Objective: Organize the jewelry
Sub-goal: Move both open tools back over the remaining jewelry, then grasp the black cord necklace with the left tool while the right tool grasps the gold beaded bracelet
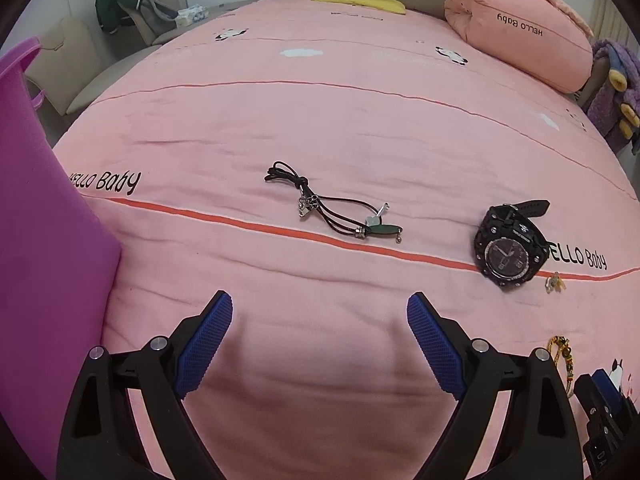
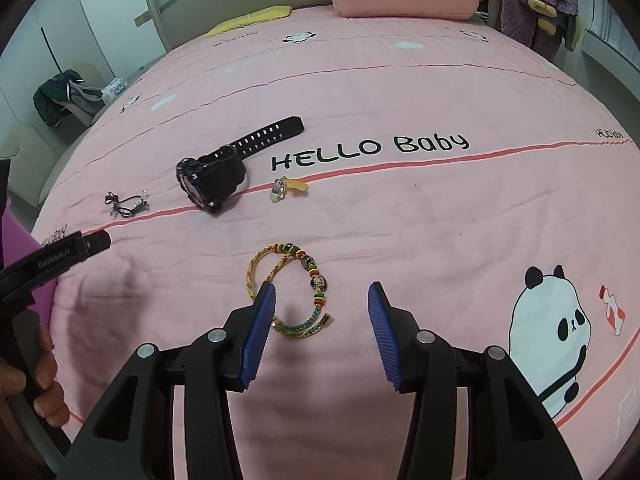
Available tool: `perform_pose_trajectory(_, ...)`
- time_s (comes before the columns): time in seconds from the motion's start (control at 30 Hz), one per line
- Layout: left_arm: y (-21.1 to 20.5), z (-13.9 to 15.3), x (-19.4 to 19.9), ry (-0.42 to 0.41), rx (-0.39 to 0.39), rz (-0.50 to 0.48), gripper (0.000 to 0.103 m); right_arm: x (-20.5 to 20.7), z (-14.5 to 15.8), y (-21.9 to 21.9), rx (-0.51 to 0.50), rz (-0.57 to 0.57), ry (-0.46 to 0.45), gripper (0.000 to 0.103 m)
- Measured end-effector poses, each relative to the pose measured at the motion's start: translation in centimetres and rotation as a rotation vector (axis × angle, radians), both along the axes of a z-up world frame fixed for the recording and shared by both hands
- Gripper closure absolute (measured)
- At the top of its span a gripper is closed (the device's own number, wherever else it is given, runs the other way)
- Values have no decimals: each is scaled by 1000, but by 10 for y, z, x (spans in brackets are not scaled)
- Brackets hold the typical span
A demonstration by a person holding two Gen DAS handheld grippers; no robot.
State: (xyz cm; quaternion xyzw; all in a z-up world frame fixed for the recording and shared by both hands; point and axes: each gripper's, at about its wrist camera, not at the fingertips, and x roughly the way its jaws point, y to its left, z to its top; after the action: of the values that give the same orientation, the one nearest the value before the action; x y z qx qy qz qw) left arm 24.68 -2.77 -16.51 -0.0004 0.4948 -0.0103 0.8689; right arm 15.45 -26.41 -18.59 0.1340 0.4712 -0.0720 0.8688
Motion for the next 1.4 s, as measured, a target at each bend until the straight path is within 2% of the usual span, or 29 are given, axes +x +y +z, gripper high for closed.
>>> perform_pose_trajectory(0.7,-4,-16,42,-18,15,31,16,15,-23,4,-59,14,26,57)
perform_pose_trajectory(0.97,-3,-28,54,6,2,63,16,17,-28,7,-85,26,23,57)
perform_pose_trajectory(1.33,-15,-39,72,1,34,51,15,22,-32,8,-92,30,29,57)
perform_pose_trajectory(1.4,-15,-40,73,4,34,45,20,22,-32,9,-100,35,30,58)
